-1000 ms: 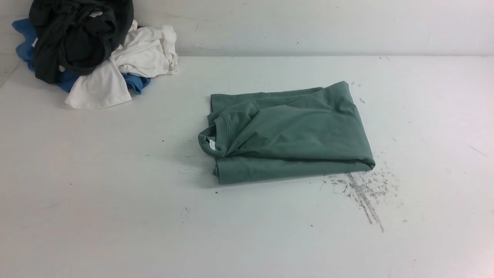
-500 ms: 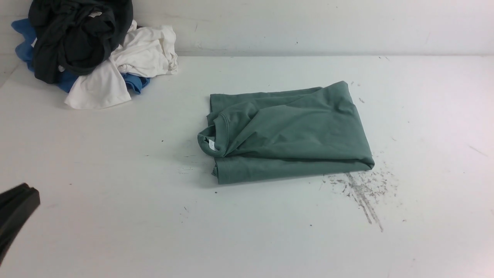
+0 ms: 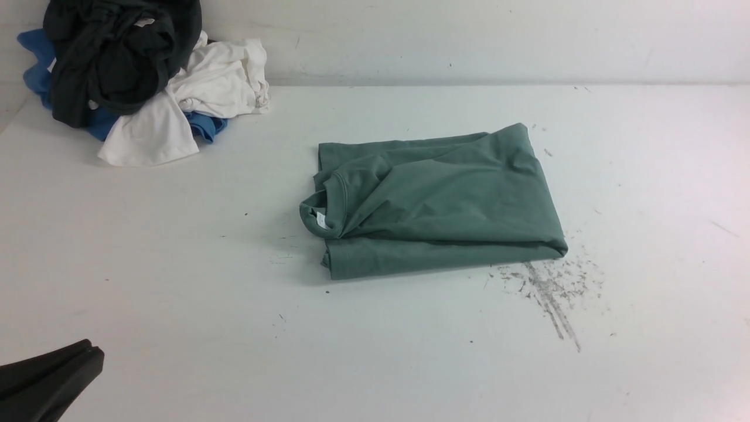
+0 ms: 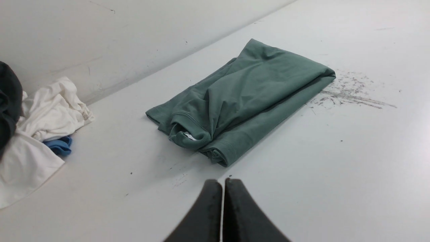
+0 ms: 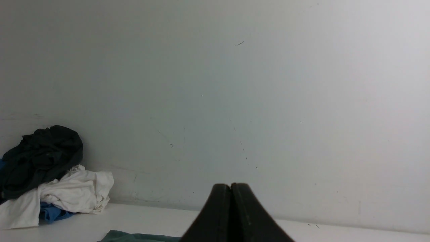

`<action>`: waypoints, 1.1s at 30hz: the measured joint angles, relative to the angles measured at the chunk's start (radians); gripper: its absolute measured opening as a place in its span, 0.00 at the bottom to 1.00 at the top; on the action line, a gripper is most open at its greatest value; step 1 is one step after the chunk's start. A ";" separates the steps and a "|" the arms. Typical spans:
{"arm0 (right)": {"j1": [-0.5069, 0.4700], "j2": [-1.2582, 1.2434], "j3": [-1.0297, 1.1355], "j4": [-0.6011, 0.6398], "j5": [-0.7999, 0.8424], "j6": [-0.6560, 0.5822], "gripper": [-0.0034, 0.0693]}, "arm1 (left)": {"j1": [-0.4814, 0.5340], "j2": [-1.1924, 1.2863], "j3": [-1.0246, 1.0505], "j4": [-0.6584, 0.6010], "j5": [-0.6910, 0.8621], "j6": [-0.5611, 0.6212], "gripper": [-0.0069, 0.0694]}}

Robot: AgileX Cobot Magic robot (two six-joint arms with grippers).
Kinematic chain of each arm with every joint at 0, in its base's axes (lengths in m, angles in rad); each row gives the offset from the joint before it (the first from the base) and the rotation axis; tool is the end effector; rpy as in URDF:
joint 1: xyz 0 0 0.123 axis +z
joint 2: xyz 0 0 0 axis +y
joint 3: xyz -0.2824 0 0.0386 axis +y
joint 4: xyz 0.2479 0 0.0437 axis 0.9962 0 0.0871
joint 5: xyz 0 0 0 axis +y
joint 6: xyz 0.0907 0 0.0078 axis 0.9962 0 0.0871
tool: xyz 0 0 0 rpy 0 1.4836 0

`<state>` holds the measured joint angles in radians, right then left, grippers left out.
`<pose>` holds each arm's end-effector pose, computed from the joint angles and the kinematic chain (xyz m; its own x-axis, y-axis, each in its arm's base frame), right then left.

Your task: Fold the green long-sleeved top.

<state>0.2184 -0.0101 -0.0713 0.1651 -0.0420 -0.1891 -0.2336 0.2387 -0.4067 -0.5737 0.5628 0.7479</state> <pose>0.0488 0.0102 0.2413 0.2085 0.0216 -0.9778 -0.2051 0.9785 -0.0222 0.0489 -0.0388 0.2917 -0.0953 0.2639 -0.9598 0.5355 0.8264 0.1741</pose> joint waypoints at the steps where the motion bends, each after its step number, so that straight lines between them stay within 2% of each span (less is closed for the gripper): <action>1: 0.000 0.000 0.000 0.000 0.000 0.000 0.03 | 0.000 0.000 0.000 0.000 0.002 0.000 0.08; 8: -0.009 0.000 0.016 0.000 -0.008 0.001 0.03 | 0.000 0.000 0.000 0.000 0.007 -0.001 0.08; 12: -0.075 0.000 0.078 0.000 -0.009 0.011 0.03 | 0.000 0.000 0.000 0.000 0.008 -0.001 0.08; 14: -0.153 0.000 0.098 0.000 0.021 0.029 0.03 | 0.000 0.000 0.000 0.000 0.010 -0.001 0.08; 18: -0.207 0.000 0.098 0.000 0.195 0.054 0.03 | 0.000 0.000 0.000 0.000 0.012 -0.001 0.08; 19: -0.209 0.000 0.098 0.000 0.204 0.055 0.03 | 0.000 0.000 0.000 0.000 0.012 -0.001 0.08; 22: -0.219 0.000 0.098 -0.004 0.375 0.111 0.03 | 0.000 0.000 0.000 0.000 0.014 -0.001 0.08; 33: -0.221 0.000 0.097 -0.025 0.400 0.150 0.03 | 0.000 0.000 0.000 0.000 0.015 -0.001 0.08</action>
<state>-0.0028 -0.0101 0.0256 0.1405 0.3581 -0.0392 -0.2336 0.2387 -0.4067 -0.5737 0.5776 0.7471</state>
